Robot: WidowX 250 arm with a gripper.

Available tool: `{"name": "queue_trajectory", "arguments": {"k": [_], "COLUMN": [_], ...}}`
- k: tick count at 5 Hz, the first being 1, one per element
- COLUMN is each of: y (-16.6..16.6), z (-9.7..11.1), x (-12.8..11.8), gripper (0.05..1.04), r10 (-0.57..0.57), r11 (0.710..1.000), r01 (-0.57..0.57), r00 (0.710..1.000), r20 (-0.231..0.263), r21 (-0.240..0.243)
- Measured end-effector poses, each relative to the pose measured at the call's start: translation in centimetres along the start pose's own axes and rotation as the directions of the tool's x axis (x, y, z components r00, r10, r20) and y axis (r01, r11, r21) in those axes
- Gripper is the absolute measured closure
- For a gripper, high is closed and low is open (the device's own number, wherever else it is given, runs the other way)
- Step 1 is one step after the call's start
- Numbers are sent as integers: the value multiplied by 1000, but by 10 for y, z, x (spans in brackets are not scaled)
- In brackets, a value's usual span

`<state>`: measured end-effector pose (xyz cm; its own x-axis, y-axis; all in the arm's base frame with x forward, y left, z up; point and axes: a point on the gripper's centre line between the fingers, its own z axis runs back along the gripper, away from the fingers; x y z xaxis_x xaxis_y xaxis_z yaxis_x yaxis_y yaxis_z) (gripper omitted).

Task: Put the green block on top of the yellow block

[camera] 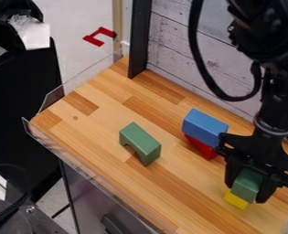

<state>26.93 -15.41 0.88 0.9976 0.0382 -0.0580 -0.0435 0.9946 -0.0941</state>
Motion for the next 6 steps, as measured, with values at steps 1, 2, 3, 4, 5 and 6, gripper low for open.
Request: {"name": "queue_trajectory", "arguments": {"k": [1, 2, 3, 4, 5, 6], "y": [0, 2, 4, 4, 4, 4], "z": [0, 0, 1, 1, 1, 20], "x": [2, 2, 1, 0, 0, -4], "gripper": [494, 424, 143, 83, 85, 85], "r10": [0, -3, -2, 7, 19, 32], "r11": [1000, 1000, 1000, 1000, 1000, 999], "r01": [0, 3, 2, -7, -19, -32], "r00": [1000, 1000, 1000, 1000, 1000, 999], "r20": [4, 1, -10, -13, -14, 10], "r21": [-12, -14, -1, -4, -3, 14]}}
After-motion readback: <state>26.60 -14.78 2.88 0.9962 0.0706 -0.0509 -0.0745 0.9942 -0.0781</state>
